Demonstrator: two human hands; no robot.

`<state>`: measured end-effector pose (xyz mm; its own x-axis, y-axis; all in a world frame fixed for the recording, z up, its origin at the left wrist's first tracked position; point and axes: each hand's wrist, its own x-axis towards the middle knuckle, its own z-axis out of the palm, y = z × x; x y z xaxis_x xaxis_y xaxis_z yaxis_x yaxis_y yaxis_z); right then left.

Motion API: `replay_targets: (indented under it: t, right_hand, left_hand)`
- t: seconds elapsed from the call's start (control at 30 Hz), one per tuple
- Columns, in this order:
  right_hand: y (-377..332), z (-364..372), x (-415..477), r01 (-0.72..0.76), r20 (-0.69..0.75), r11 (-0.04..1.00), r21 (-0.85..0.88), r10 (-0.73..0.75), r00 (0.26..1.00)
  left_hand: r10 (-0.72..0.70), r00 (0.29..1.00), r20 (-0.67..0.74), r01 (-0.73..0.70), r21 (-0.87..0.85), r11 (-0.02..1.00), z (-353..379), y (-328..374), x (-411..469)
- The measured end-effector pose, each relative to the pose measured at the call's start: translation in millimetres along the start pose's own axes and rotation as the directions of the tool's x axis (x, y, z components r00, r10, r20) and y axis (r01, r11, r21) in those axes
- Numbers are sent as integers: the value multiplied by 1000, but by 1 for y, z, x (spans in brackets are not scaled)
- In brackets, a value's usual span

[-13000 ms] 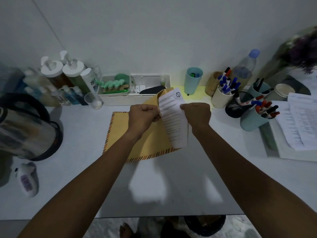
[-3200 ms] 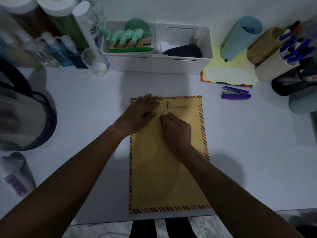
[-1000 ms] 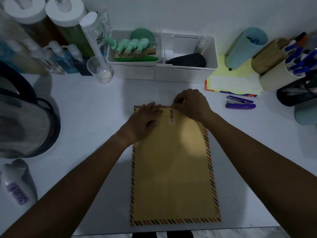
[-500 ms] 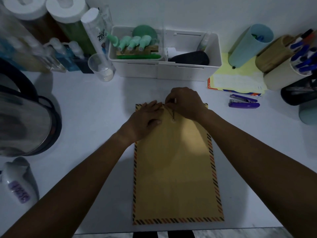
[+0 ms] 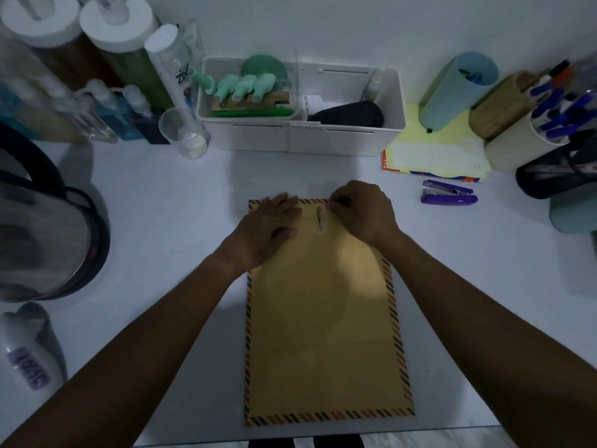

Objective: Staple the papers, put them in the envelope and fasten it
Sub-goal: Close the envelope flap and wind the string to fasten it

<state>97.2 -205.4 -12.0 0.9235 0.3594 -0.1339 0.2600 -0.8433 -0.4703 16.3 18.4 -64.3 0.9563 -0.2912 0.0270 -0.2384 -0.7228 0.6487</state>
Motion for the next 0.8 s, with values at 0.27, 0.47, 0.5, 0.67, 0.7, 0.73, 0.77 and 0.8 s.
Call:
replay_targets:
  t: [0.27,0.47,0.5,0.67,0.7,0.73,0.77,0.8]
  right_hand:
    - [-2,19,-43,75,-156,997,-9,-76,985]
    - [-2,30,-57,85,-236,996,23,-77,969]
    - [-1,32,-60,81,-239,996,20,-74,968]
    - [4,43,-78,21,-257,998,-61,-36,966]
    - [4,44,-81,20,-263,997,-75,-39,964]
    - [4,45,-84,25,-268,996,-91,-49,962]
    - [4,46,-86,33,-271,993,-109,-61,961]
    - [4,46,-88,43,-272,991,-128,-77,959]
  left_hand:
    - [-4,1000,7,4,-1,1000,-1,2,-1]
    - [-3,1000,23,2,31,1000,-3,2,0]
    - [0,1000,31,-1,36,999,-3,3,0]
    - [-6,998,59,-1,127,992,-4,7,-2]
    - [-19,998,58,9,171,985,-4,9,-3]
    - [-35,998,56,22,216,976,-4,11,-4]
    - [-52,997,54,36,252,967,-4,13,-7]
    - [-69,996,54,51,281,958,-3,16,-9]
